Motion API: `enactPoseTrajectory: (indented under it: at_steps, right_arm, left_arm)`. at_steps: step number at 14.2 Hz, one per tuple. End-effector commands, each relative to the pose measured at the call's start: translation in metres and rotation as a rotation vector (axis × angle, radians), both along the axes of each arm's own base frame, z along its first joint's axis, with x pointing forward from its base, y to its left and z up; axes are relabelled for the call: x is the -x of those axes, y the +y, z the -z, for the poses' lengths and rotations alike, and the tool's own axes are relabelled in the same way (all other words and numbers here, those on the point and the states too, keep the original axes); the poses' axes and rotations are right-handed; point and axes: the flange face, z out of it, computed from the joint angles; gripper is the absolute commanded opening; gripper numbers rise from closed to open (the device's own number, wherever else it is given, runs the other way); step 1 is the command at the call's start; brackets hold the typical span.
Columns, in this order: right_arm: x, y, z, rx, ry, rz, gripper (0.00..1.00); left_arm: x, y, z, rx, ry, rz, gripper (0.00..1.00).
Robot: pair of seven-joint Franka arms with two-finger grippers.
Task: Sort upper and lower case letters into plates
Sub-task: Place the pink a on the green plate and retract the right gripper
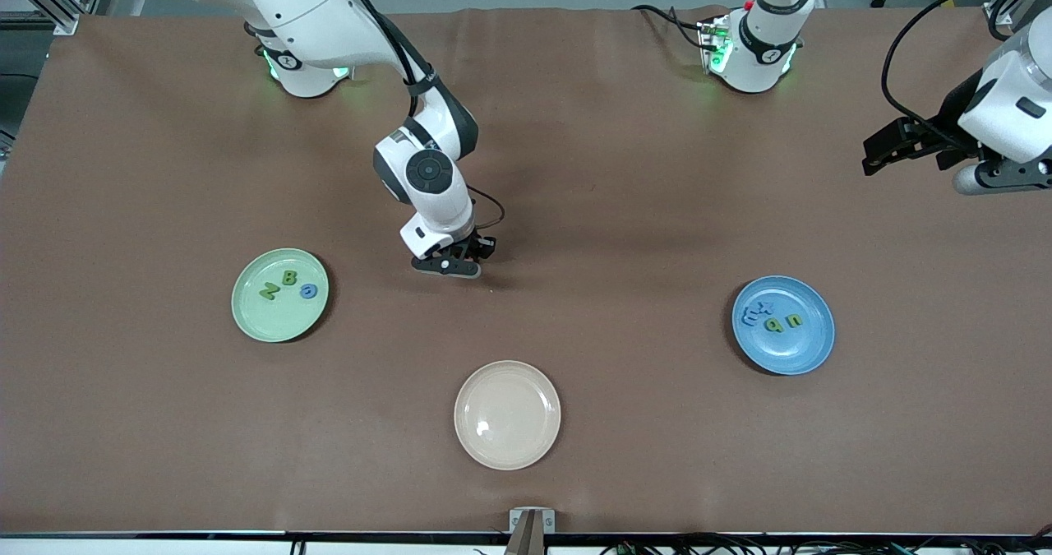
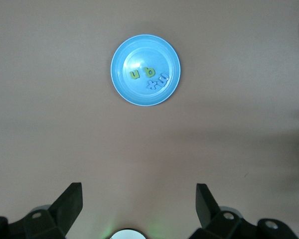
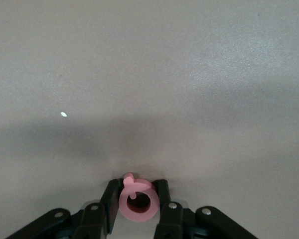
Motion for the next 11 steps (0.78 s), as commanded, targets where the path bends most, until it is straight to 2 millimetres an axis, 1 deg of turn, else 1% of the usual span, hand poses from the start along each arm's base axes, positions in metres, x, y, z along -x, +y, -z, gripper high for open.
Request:
enactPoseTrajectory:
  at_steps: [1, 2, 3, 4, 5, 7, 8, 9, 10, 11]
  right_arm:
    - [-0.001, -0.008, 0.008, 0.01, 0.0, 0.005, 0.01]
    - [-0.007, -0.015, 0.007, 0.014, 0.002, 0.012, 0.01]
    - [-0.018, -0.027, 0.001, 0.011, -0.005, 0.015, 0.01]
    - [-0.03, -0.042, -0.007, 0.011, -0.01, -0.012, 0.01]
    - [-0.044, -0.064, -0.018, 0.023, 0.004, -0.024, 0.01]
    - [-0.07, -0.113, -0.035, 0.04, 0.023, -0.092, 0.01]
    - [-0.087, -0.149, -0.038, 0.039, 0.024, -0.116, 0.01]
    - [-0.099, -0.177, -0.041, 0.038, 0.02, -0.144, 0.01]
    - [-0.109, -0.206, -0.045, 0.039, 0.016, -0.179, 0.01]
    - [-0.116, -0.236, -0.044, 0.043, 0.036, -0.199, 0.01]
  left_arm:
    - [0.01, 0.002, -0.009, -0.02, -0.023, 0.005, 1.0]
    - [0.01, 0.003, -0.008, -0.02, -0.02, 0.004, 1.0]
    - [0.01, 0.002, -0.008, -0.02, -0.02, 0.005, 1.0]
    - [0.01, 0.002, -0.008, -0.02, -0.02, 0.005, 1.0]
    - [0.011, 0.0, -0.008, -0.021, -0.019, 0.01, 1.0]
    - [0.01, -0.003, -0.009, -0.02, -0.023, 0.013, 1.0]
    - [0.01, -0.006, -0.01, -0.018, -0.025, 0.019, 1.0]
    - [0.011, -0.01, -0.008, -0.019, -0.023, 0.025, 1.0]
    - [0.012, -0.011, -0.008, -0.018, -0.023, 0.025, 1.0]
    - [0.013, -0.011, -0.007, -0.012, -0.021, 0.025, 1.0]
